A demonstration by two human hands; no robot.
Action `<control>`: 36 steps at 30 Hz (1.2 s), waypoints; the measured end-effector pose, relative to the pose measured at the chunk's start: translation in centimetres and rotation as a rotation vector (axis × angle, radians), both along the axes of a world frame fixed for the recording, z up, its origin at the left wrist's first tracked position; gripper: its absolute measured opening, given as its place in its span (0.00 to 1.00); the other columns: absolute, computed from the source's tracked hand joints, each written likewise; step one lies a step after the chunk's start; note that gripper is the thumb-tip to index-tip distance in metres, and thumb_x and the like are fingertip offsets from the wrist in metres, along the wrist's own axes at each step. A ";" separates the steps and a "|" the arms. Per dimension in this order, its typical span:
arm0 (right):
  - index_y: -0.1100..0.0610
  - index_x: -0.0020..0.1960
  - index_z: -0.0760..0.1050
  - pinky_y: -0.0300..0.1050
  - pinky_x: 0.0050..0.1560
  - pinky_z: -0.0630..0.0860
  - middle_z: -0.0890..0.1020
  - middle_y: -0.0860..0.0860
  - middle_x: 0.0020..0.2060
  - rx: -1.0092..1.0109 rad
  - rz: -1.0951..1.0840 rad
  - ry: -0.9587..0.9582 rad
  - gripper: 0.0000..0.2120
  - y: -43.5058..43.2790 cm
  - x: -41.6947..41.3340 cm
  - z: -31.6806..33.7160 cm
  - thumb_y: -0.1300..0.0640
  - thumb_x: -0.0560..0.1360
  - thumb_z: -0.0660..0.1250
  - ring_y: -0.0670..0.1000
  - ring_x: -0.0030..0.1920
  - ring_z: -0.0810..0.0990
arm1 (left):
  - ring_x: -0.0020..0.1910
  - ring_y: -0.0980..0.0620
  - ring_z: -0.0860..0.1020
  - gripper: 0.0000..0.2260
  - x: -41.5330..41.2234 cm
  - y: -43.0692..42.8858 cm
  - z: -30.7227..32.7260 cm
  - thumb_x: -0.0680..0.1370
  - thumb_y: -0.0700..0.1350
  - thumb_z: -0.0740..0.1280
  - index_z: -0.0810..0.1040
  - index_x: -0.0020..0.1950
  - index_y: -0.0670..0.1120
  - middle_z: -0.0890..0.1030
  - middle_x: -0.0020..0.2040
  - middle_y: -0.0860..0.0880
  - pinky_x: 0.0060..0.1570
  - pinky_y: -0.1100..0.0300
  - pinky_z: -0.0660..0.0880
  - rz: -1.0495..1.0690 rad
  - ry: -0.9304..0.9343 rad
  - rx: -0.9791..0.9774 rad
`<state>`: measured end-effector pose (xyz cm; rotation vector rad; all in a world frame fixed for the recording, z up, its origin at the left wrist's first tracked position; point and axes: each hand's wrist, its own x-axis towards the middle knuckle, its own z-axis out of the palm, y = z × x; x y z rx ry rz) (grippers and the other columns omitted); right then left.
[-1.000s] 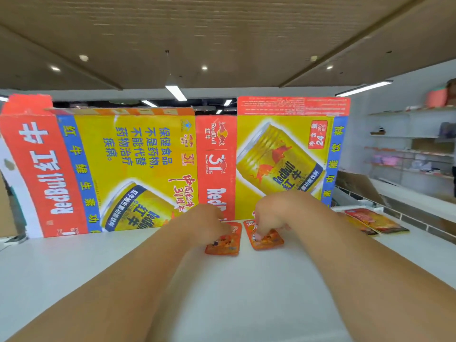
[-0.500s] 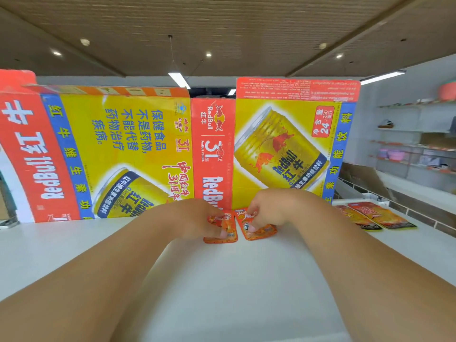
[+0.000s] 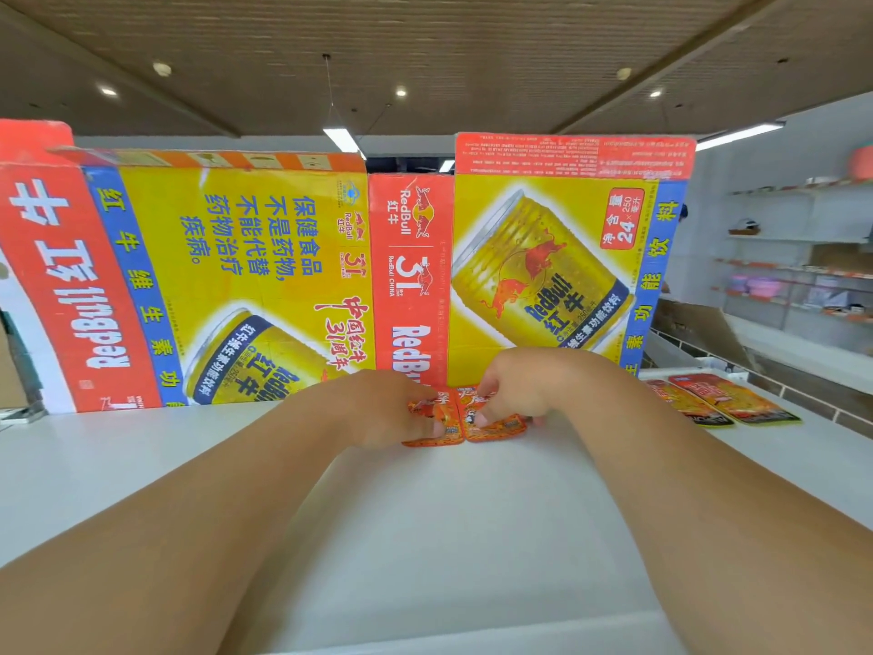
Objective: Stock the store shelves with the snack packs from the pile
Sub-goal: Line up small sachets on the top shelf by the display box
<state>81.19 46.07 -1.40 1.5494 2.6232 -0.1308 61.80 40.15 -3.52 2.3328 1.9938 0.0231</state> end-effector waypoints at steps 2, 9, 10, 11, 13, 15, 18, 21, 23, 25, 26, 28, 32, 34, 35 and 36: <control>0.54 0.68 0.77 0.49 0.55 0.80 0.84 0.55 0.51 -0.004 -0.001 0.005 0.26 -0.1 0.0 0.0 0.40 0.76 0.69 0.53 0.37 0.82 | 0.74 0.48 0.67 0.26 0.0 0.0 0.0 0.81 0.63 0.60 0.66 0.78 0.58 0.69 0.76 0.54 0.72 0.52 0.65 0.002 0.005 0.000; 0.55 0.68 0.77 0.48 0.54 0.78 0.80 0.51 0.37 -0.014 -0.011 0.027 0.25 -0.3 0.1 0.2 0.41 0.76 0.70 0.52 0.37 0.81 | 0.75 0.48 0.66 0.27 0.1 0.0 -0.1 0.81 0.64 0.60 0.65 0.79 0.57 0.67 0.77 0.53 0.72 0.54 0.65 0.018 0.019 0.010; 0.55 0.68 0.77 0.48 0.54 0.78 0.80 0.51 0.36 -0.016 -0.010 0.027 0.26 -0.2 0.1 0.1 0.41 0.77 0.70 0.52 0.37 0.81 | 0.76 0.48 0.65 0.28 0.2 0.0 -0.1 0.81 0.64 0.60 0.64 0.79 0.57 0.66 0.78 0.53 0.72 0.54 0.64 0.022 0.020 0.011; 0.56 0.68 0.77 0.48 0.54 0.78 0.80 0.51 0.36 -0.017 -0.009 0.029 0.26 -0.1 0.1 0.1 0.41 0.77 0.70 0.52 0.37 0.81 | 0.76 0.48 0.65 0.28 0.1 0.0 -0.1 0.81 0.64 0.60 0.64 0.79 0.57 0.66 0.78 0.53 0.73 0.53 0.64 0.026 0.020 0.011; 0.55 0.68 0.76 0.49 0.55 0.78 0.79 0.50 0.35 -0.023 -0.009 0.044 0.25 0.0 0.2 0.1 0.41 0.76 0.70 0.52 0.36 0.80 | 0.75 0.48 0.66 0.27 0.0 0.2 -0.2 0.81 0.65 0.60 0.65 0.79 0.58 0.67 0.77 0.53 0.72 0.53 0.64 0.032 0.006 0.012; 0.52 0.68 0.77 0.50 0.57 0.79 0.81 0.49 0.37 -0.015 -0.005 0.057 0.25 0.1 0.3 0.1 0.41 0.76 0.70 0.52 0.40 0.81 | 0.75 0.48 0.67 0.26 -0.1 0.1 -0.2 0.81 0.64 0.60 0.66 0.78 0.59 0.68 0.77 0.54 0.72 0.53 0.65 0.037 -0.030 0.020; 0.51 0.69 0.76 0.52 0.63 0.76 0.82 0.51 0.59 0.049 0.003 0.074 0.26 -0.2 0.3 0.3 0.41 0.76 0.70 0.54 0.57 0.80 | 0.75 0.48 0.67 0.23 -0.3 0.1 0.0 0.83 0.61 0.59 0.68 0.77 0.58 0.68 0.77 0.53 0.72 0.55 0.64 0.036 -0.073 0.054; 0.51 0.72 0.74 0.51 0.65 0.74 0.77 0.50 0.67 0.120 0.015 0.076 0.27 -1.0 -0.4 0.7 0.42 0.76 0.70 0.55 0.64 0.77 | 0.75 0.48 0.67 0.22 -0.4 -0.5 0.6 0.83 0.60 0.60 0.69 0.76 0.58 0.67 0.78 0.53 0.73 0.55 0.64 0.045 -0.112 0.122; 0.49 0.73 0.73 0.49 0.62 0.75 0.78 0.49 0.66 0.160 0.032 0.095 0.26 -1.5 -1.0 1.3 0.43 0.77 0.70 0.54 0.63 0.77 | 0.74 0.48 0.68 0.21 -0.7 -1.0 1.2 0.83 0.59 0.61 0.70 0.76 0.58 0.68 0.77 0.53 0.72 0.55 0.64 0.069 -0.135 0.184; 0.48 0.70 0.75 0.46 0.57 0.75 0.79 0.49 0.62 0.201 0.067 0.119 0.23 -2.1 -1.7 2.2 0.45 0.77 0.70 0.53 0.58 0.78 | 0.71 0.48 0.71 0.20 -1.3 -1.9 2.1 0.83 0.58 0.62 0.73 0.74 0.56 0.71 0.75 0.52 0.70 0.56 0.67 0.085 -0.144 0.225; 0.47 0.69 0.76 0.45 0.54 0.74 0.79 0.48 0.61 0.220 0.084 0.133 0.21 -2.5 -2.1 2.7 0.45 0.77 0.70 0.52 0.56 0.77 | 0.70 0.49 0.72 0.19 -1.7 -2.4 2.5 0.82 0.58 0.63 0.75 0.73 0.56 0.73 0.73 0.53 0.68 0.57 0.68 0.081 -0.150 0.235; 0.46 0.67 0.77 0.43 0.53 0.71 0.78 0.47 0.63 0.247 0.118 0.149 0.19 -3.4 -3.2 3.6 0.45 0.78 0.70 0.51 0.56 0.76 | 0.64 0.52 0.75 0.17 -2.8 -3.8 3.5 0.82 0.59 0.64 0.77 0.70 0.57 0.76 0.70 0.54 0.62 0.59 0.70 0.069 -0.165 0.256; 0.46 0.68 0.77 0.43 0.56 0.70 0.76 0.46 0.67 0.258 0.224 0.137 0.19 -5.9 -6.6 5.1 0.45 0.78 0.69 0.52 0.63 0.76 | 0.53 0.56 0.78 0.15 -6.2 -7.4 5.4 0.79 0.61 0.66 0.79 0.65 0.61 0.79 0.64 0.57 0.48 0.61 0.74 0.119 -0.192 0.285; 0.46 0.67 0.77 0.43 0.52 0.70 0.77 0.46 0.63 0.261 0.266 0.132 0.18 -7.3 -9.2 5.8 0.45 0.78 0.69 0.52 0.58 0.76 | 0.48 0.55 0.80 0.15 -8.7 -9.6 6.2 0.79 0.60 0.66 0.79 0.65 0.61 0.80 0.61 0.58 0.41 0.61 0.76 0.163 -0.186 0.276; 0.47 0.67 0.77 0.43 0.51 0.69 0.77 0.46 0.60 0.265 0.286 0.134 0.18 -8.1 -10.7 6.1 0.45 0.78 0.69 0.50 0.55 0.76 | 0.47 0.54 0.81 0.15 -10.0 -10.7 6.4 0.80 0.59 0.66 0.78 0.65 0.60 0.80 0.60 0.58 0.42 0.60 0.77 0.183 -0.165 0.274; 0.47 0.67 0.77 0.43 0.50 0.70 0.77 0.45 0.58 0.269 0.304 0.136 0.18 -8.9 -12.3 6.3 0.45 0.78 0.68 0.49 0.53 0.75 | 0.48 0.52 0.82 0.15 -11.5 -11.8 6.6 0.80 0.58 0.66 0.78 0.66 0.59 0.80 0.60 0.58 0.47 0.58 0.78 0.204 -0.138 0.276</control>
